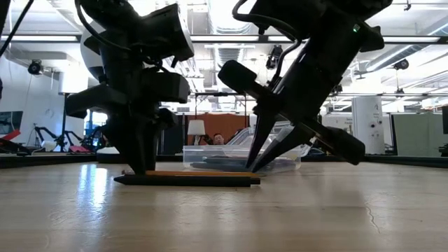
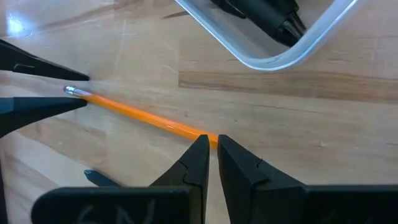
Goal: Pick & place school supplies into a supply box
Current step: Put the yellow pencil into the transparent supply box, then put the black pen into the transparent supply box, then close the transparent supply box on the table
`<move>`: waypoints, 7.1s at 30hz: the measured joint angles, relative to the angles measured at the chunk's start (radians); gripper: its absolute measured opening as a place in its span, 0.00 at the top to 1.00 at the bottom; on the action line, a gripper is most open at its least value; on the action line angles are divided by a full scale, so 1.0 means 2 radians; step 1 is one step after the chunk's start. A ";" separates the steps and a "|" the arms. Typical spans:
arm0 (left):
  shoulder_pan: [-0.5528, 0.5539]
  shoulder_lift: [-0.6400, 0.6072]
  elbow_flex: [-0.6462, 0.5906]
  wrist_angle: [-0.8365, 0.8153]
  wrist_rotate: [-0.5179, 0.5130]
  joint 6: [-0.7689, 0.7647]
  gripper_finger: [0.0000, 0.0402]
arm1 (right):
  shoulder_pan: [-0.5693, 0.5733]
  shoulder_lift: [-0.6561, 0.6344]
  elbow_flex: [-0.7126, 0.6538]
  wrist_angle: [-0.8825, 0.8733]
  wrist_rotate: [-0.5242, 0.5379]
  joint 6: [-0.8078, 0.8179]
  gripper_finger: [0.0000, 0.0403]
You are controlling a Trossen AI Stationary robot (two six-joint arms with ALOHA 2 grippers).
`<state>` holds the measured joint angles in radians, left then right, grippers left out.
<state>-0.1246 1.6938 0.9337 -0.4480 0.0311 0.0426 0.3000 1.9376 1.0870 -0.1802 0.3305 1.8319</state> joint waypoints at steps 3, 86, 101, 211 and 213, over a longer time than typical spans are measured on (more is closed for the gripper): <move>0.000 0.000 0.000 0.000 0.000 0.000 0.78 | 0.001 -0.004 0.000 -0.003 0.000 -0.001 0.93; 0.156 0.042 0.227 -0.150 -0.085 0.296 0.98 | 0.096 -0.223 0.000 -0.349 0.208 0.075 0.93; 0.150 0.084 0.234 -0.117 -0.082 0.342 0.90 | 0.103 -0.212 0.000 -0.352 0.176 0.034 0.93; -0.035 -0.089 -0.103 0.183 -0.145 -0.515 0.70 | -0.526 -0.301 -0.093 -0.182 -0.145 -0.401 0.68; -0.025 -0.060 -0.089 0.183 -0.146 -0.526 0.70 | -0.532 -0.275 -0.106 -0.177 -0.161 -0.395 0.69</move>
<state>-0.1753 1.5733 0.7561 -0.0829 -0.2609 -1.0097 -0.7634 1.3877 0.8756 -0.5334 0.0076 1.0418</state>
